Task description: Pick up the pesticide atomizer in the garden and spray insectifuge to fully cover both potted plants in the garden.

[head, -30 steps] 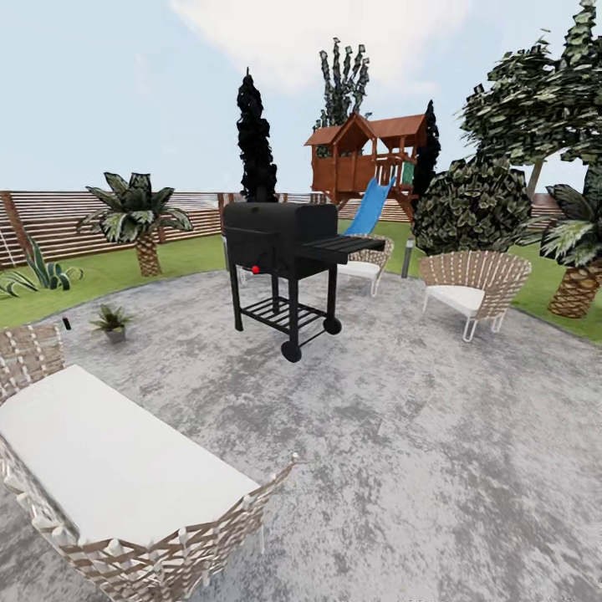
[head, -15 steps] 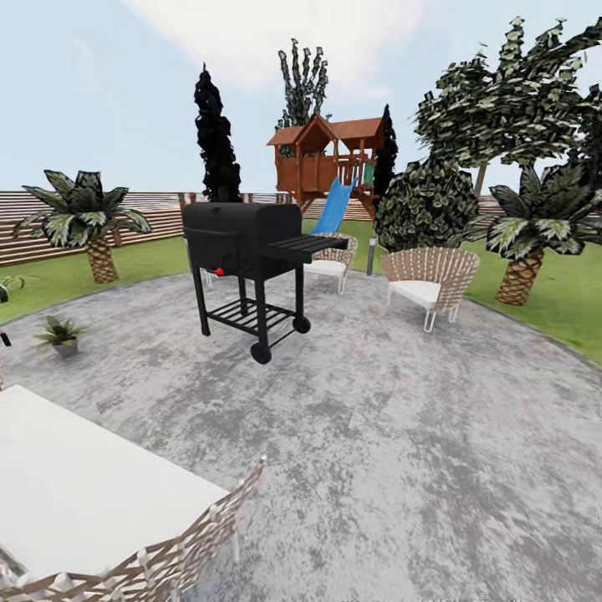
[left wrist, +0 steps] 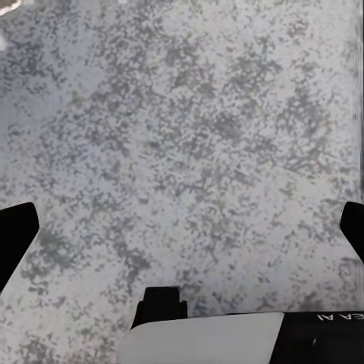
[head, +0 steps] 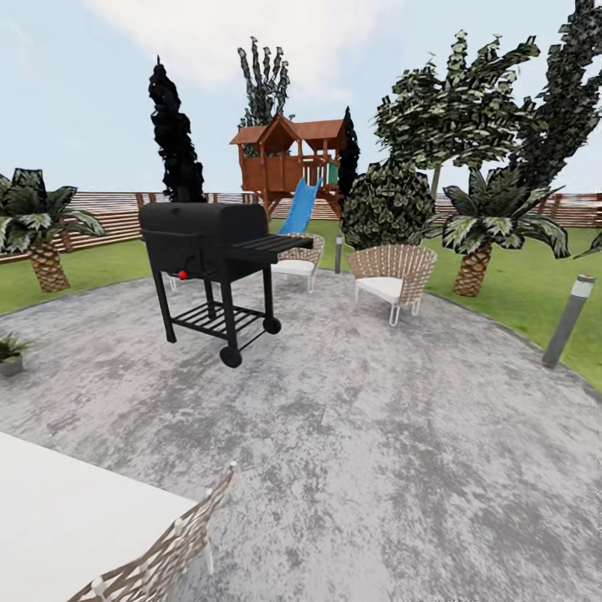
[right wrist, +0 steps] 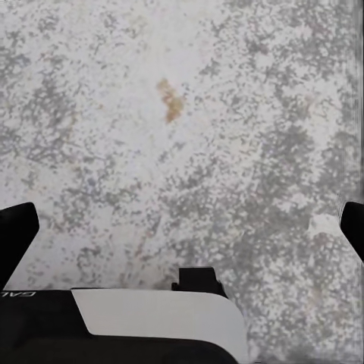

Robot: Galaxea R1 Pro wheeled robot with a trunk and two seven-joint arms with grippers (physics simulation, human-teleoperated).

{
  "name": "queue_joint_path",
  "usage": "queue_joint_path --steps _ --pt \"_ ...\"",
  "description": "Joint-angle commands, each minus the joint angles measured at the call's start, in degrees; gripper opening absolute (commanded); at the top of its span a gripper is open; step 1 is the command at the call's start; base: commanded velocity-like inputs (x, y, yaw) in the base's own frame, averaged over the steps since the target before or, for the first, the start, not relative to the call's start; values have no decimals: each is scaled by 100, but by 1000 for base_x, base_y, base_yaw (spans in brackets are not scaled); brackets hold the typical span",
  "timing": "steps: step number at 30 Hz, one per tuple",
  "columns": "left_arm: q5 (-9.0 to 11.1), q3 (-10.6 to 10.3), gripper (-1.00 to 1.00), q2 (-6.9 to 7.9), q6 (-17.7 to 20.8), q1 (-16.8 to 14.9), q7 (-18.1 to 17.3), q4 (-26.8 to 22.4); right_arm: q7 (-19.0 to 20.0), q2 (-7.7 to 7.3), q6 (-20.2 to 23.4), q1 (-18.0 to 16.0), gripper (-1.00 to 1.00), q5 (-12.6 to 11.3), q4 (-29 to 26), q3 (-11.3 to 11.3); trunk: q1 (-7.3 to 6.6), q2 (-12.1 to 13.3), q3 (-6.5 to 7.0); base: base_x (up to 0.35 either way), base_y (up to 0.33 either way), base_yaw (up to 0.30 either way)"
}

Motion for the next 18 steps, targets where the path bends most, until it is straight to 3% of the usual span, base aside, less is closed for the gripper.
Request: queue_joint_path --steps 1,10,18 --pt "-1 -1 100 1 -19 -3 -5 3 -2 1 -14 -2 100 -5 -1 -6 0 -3 -5 0 0 -262" --pt "0 0 100 3 -19 -3 0 3 -8 1 -14 -2 100 -5 -7 -6 0 -3 -5 48 0 -246" --pt "1 5 100 3 -19 -3 -1 3 -4 1 -14 -4 100 -13 -19 -12 0 -3 -5 93 0 -35"
